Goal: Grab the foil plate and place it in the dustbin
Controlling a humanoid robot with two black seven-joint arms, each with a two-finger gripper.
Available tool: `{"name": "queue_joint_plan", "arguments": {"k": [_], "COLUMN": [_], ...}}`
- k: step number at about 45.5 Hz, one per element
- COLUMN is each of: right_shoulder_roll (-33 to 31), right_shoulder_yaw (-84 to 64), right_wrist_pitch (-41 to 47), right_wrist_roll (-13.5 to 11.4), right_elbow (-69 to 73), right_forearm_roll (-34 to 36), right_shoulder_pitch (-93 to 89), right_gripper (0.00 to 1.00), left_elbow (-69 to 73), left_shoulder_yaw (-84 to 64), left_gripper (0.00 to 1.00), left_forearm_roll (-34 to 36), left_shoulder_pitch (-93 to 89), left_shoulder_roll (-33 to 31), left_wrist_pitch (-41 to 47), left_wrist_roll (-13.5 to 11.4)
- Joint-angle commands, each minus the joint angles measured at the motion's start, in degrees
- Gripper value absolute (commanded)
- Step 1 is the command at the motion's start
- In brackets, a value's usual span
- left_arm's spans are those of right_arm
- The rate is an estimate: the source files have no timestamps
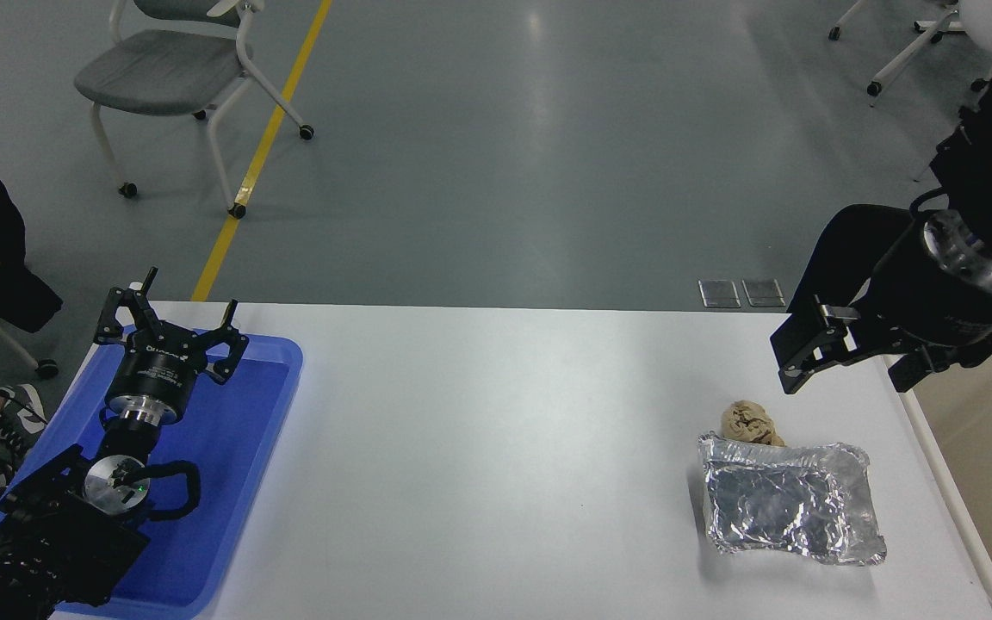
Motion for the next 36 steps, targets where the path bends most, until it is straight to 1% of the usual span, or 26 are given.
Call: {"name": "queue_joint_plan", "arguments": {"k": [1, 19, 26, 31, 36], "right_shoulder_roll": [-0.3, -0.3, -0.4, -1.7, -4.9], "right_shoulder_yaw": [-0.2, -0.1, -0.3, -0.3, -0.4], "right_wrist_pitch": [-0.8, -2.0, -2.1, -2.5, -4.8], "right_wrist_roll": [-0.1, -0.1, 0.0, 0.0, 0.0], "right_elbow": [-0.1, -0.4, -1.0, -1.1, -1.1], "right_forearm_roll": [-0.5, -0.7, -1.9, -3.9, -9.6], "right_shoulder_pitch": [-0.3, -1.9, -3.3, -4.4, -5.9], "right_gripper": [1.00, 1.00, 1.00, 1.00, 1.00], "left_elbow": [-0.1, -0.1, -0.1, -0.1, -0.1], "left_shoulder_yaw": [0.0, 0.0, 0.0, 0.0, 0.0], "left_gripper": [1.00, 1.00, 1.00, 1.00, 1.00], "left_forearm_roll": [0.0, 0.0, 0.0, 0.0, 0.0], "left_shoulder_pitch": [0.0, 0.0, 0.0, 0.0, 0.0], "left_shoulder_roll": [-0.3, -0.4, -0.3, -0.3, -0.3], "left_wrist_pitch": [0.0, 0.0, 0.0, 0.0, 0.0], "left_wrist_roll": [-0.1, 0.1, 0.1, 0.1, 0.1]}}
